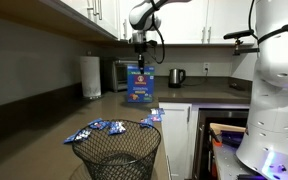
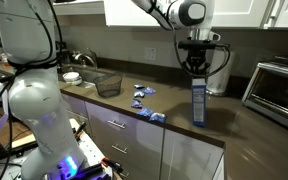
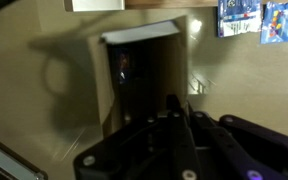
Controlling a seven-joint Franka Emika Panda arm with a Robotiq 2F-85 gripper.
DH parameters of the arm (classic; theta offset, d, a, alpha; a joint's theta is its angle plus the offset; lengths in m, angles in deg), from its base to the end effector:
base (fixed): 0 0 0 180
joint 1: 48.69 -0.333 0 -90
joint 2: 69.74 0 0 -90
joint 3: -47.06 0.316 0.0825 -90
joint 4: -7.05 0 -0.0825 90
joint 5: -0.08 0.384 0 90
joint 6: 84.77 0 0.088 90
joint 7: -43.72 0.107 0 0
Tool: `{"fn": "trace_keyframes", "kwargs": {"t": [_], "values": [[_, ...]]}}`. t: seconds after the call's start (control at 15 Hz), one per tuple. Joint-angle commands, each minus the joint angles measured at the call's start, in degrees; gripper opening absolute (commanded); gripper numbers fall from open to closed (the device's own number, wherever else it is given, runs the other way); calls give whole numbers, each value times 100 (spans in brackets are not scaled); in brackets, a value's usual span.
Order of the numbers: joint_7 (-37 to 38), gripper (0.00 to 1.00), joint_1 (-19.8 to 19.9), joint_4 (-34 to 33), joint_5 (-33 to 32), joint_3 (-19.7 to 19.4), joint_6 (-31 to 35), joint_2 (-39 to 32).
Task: Slide the box to the left
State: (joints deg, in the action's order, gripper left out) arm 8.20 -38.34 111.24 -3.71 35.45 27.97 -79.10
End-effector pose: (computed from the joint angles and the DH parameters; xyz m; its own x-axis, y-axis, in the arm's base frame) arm 0.5605 -0.2249 0.4475 0.9637 0.2593 -0.0644 0.2635 -0.9622 0.0687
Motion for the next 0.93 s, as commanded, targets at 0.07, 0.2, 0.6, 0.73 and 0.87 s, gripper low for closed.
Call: {"fn": "trace_keyframes", "kwargs": {"t": [0.07,0.2,0.6,0.73,0.87], "values": [[259,5,49,-143,-95,134,-286,-18],[322,6,27,-132,-101,174,-352,-7],[469,5,-37,-130,-112,328,-554,31],[520,5,-56,-110,-119,376,-599,52],[601,5,-84,-97,-132,417,-646,68]]}}
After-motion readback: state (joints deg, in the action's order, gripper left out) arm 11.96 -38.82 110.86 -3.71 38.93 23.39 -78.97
